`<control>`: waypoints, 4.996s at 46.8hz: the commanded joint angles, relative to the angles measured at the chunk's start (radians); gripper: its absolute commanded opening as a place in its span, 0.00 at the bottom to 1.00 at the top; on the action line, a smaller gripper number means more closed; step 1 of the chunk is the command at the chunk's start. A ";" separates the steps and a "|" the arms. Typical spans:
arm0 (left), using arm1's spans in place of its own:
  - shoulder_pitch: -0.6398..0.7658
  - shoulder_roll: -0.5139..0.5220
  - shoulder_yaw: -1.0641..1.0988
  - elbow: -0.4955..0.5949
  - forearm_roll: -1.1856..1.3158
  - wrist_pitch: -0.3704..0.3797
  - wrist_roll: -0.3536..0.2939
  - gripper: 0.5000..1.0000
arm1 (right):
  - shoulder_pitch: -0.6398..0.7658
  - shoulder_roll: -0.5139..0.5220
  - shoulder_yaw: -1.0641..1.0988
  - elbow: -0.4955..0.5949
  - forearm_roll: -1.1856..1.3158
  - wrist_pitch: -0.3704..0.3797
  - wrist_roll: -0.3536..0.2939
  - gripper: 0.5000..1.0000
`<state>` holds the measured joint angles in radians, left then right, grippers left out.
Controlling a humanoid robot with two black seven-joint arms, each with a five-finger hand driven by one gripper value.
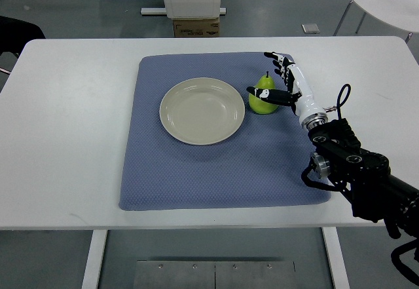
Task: Place pear on plate with right hand
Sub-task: 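Close the right hand's fingers around the green pear, then lift the pear with the right hand, away from the mat, then carry the pear over the cream plate and lower it down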
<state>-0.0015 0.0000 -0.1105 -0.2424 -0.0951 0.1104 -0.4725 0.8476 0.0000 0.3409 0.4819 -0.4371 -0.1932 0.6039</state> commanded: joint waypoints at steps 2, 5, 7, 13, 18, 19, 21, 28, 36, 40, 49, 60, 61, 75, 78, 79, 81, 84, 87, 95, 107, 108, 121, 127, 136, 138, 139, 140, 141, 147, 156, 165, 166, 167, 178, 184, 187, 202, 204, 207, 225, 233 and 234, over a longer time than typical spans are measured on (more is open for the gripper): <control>0.000 0.000 0.000 0.000 0.000 0.000 0.000 1.00 | -0.002 0.000 -0.011 -0.002 0.000 -0.002 0.007 0.93; 0.000 0.000 0.000 0.000 0.000 0.000 0.000 1.00 | -0.004 0.000 -0.013 -0.005 0.000 -0.003 0.007 0.93; 0.000 0.000 0.000 0.000 0.000 0.000 0.000 1.00 | -0.004 0.000 -0.013 -0.006 0.000 -0.003 0.007 0.93; 0.000 0.000 0.000 0.000 0.000 0.000 0.000 1.00 | -0.007 0.000 -0.017 -0.009 0.000 -0.003 0.007 0.93; 0.000 0.000 0.000 0.000 0.000 0.000 0.000 1.00 | -0.007 0.000 -0.022 -0.020 0.000 -0.003 0.007 0.93; 0.000 0.000 0.000 0.000 0.000 0.000 0.000 1.00 | -0.007 0.000 -0.023 -0.020 0.000 -0.003 0.007 0.93; 0.000 0.000 0.000 0.000 0.000 0.000 0.000 1.00 | -0.009 0.000 -0.023 -0.022 0.000 -0.003 0.007 0.93; 0.000 0.000 0.000 0.000 0.000 0.000 0.000 1.00 | -0.015 0.000 -0.036 -0.022 0.000 -0.003 0.007 0.93; 0.000 0.000 0.000 0.000 0.000 0.000 0.000 1.00 | -0.021 0.000 -0.045 -0.022 0.001 -0.003 0.007 0.93; 0.000 0.000 0.000 0.000 0.000 0.000 0.000 1.00 | -0.021 0.000 -0.045 -0.022 0.000 -0.003 0.007 0.93; 0.000 0.000 0.000 0.000 0.000 0.000 0.000 1.00 | -0.022 0.000 -0.051 -0.022 0.000 -0.003 0.007 0.93; 0.000 0.000 0.000 0.000 0.000 0.000 0.000 1.00 | -0.022 0.000 -0.072 -0.022 0.001 -0.003 0.007 0.93; 0.000 0.000 0.000 0.000 0.000 0.000 0.000 1.00 | -0.022 0.000 -0.072 -0.022 0.001 -0.003 0.007 0.93; 0.000 0.000 0.000 0.000 0.000 0.000 0.000 1.00 | -0.022 0.000 -0.120 -0.022 0.001 -0.002 0.007 0.35; 0.000 0.000 0.000 0.000 0.000 0.000 0.000 1.00 | -0.022 0.000 -0.131 -0.022 0.001 -0.002 0.007 0.20; 0.000 0.000 0.000 0.000 0.000 0.000 0.000 1.00 | -0.022 0.000 -0.131 -0.022 0.001 -0.002 0.007 0.12; 0.000 0.000 0.000 0.000 0.000 0.000 0.000 1.00 | -0.022 0.000 -0.132 -0.022 0.000 -0.002 0.007 0.00; 0.000 0.000 0.000 0.000 0.000 0.000 0.000 1.00 | -0.021 0.000 -0.137 -0.022 0.001 -0.002 0.007 0.00; 0.000 0.000 0.000 0.000 0.000 0.000 0.000 1.00 | -0.019 0.000 -0.140 -0.022 0.001 -0.002 0.007 0.00; 0.000 0.000 0.000 0.000 0.000 0.000 0.000 1.00 | -0.006 0.000 -0.119 -0.023 0.008 -0.002 0.007 0.00; 0.000 0.000 0.000 0.000 0.000 0.000 0.000 1.00 | 0.062 0.000 -0.074 -0.022 0.009 -0.002 0.007 0.00; 0.000 0.000 0.000 0.000 0.000 0.000 0.000 1.00 | 0.070 0.000 -0.074 -0.022 0.009 -0.002 0.007 0.00; 0.000 0.000 0.000 0.000 0.000 0.000 0.000 1.00 | 0.129 0.000 -0.076 -0.016 0.009 -0.002 0.007 0.00; 0.000 0.000 0.000 0.000 0.000 0.000 0.000 1.00 | 0.148 0.000 -0.082 -0.011 0.009 -0.002 0.007 0.00; 0.000 0.000 0.000 0.000 0.000 0.000 0.000 1.00 | 0.177 0.000 -0.106 -0.006 0.008 0.000 0.007 0.00; 0.000 0.000 0.000 0.000 0.000 0.000 0.000 1.00 | 0.180 0.000 -0.121 0.000 0.009 0.000 0.007 0.00; 0.000 0.000 0.000 0.000 0.000 0.000 0.000 1.00 | 0.182 0.000 -0.128 0.006 0.009 0.000 0.007 0.00; 0.000 0.000 0.000 0.000 0.000 0.000 0.000 1.00 | 0.183 0.000 -0.131 0.012 0.009 0.000 0.007 0.00; 0.000 0.000 0.000 0.000 0.000 0.000 0.000 1.00 | 0.183 0.000 -0.134 0.017 0.009 0.000 0.007 0.00; 0.000 0.000 0.000 0.000 0.000 0.000 0.000 1.00 | 0.185 0.000 -0.151 0.038 0.009 0.000 0.007 0.00; 0.000 0.000 0.000 0.000 0.000 0.000 0.000 1.00 | 0.188 0.000 -0.217 0.069 0.009 0.009 0.007 0.00; 0.000 0.000 0.000 0.000 0.000 0.000 0.000 1.00 | 0.183 0.000 -0.241 0.102 0.009 0.020 0.007 0.00; 0.000 0.000 0.000 0.000 0.000 0.000 0.000 1.00 | 0.182 0.000 -0.246 0.107 0.009 0.020 0.007 0.00; 0.000 0.000 0.000 0.000 0.000 0.000 0.000 1.00 | 0.182 0.000 -0.250 0.112 0.009 0.020 0.007 0.00; 0.000 0.000 0.000 0.000 0.000 0.000 0.000 1.00 | 0.159 0.000 -0.276 0.164 0.009 0.020 0.007 0.00; 0.000 0.000 0.000 0.000 0.000 0.000 0.000 1.00 | 0.143 0.000 -0.276 0.188 0.009 0.032 0.007 0.00; 0.000 0.000 0.000 0.000 0.000 0.000 0.000 1.00 | 0.142 0.000 -0.276 0.193 0.009 0.032 0.007 0.00; 0.000 0.000 0.000 0.000 0.000 0.000 0.000 1.00 | 0.117 0.000 -0.281 0.193 0.009 0.032 0.007 0.00; 0.000 0.000 0.000 0.000 0.000 0.000 0.000 1.00 | 0.116 0.000 -0.284 0.193 0.009 0.032 0.007 0.00; 0.000 0.000 0.000 0.000 0.000 0.000 0.000 1.00 | 0.113 0.000 -0.289 0.193 0.009 0.032 0.007 0.00; 0.000 0.000 0.000 0.000 0.000 0.000 0.000 1.00 | 0.083 0.000 -0.299 0.184 0.009 0.028 0.007 0.00; 0.000 0.000 0.000 0.000 0.000 0.000 0.000 1.00 | 0.083 0.000 -0.298 0.184 0.009 0.021 0.007 0.00; 0.000 0.000 0.000 0.000 0.000 0.000 0.000 1.00 | 0.082 0.000 -0.298 0.182 0.009 0.020 0.007 0.00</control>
<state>-0.0015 0.0000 -0.1105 -0.2424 -0.0951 0.1104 -0.4725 0.9312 0.0000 0.0417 0.6643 -0.4282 -0.1711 0.6109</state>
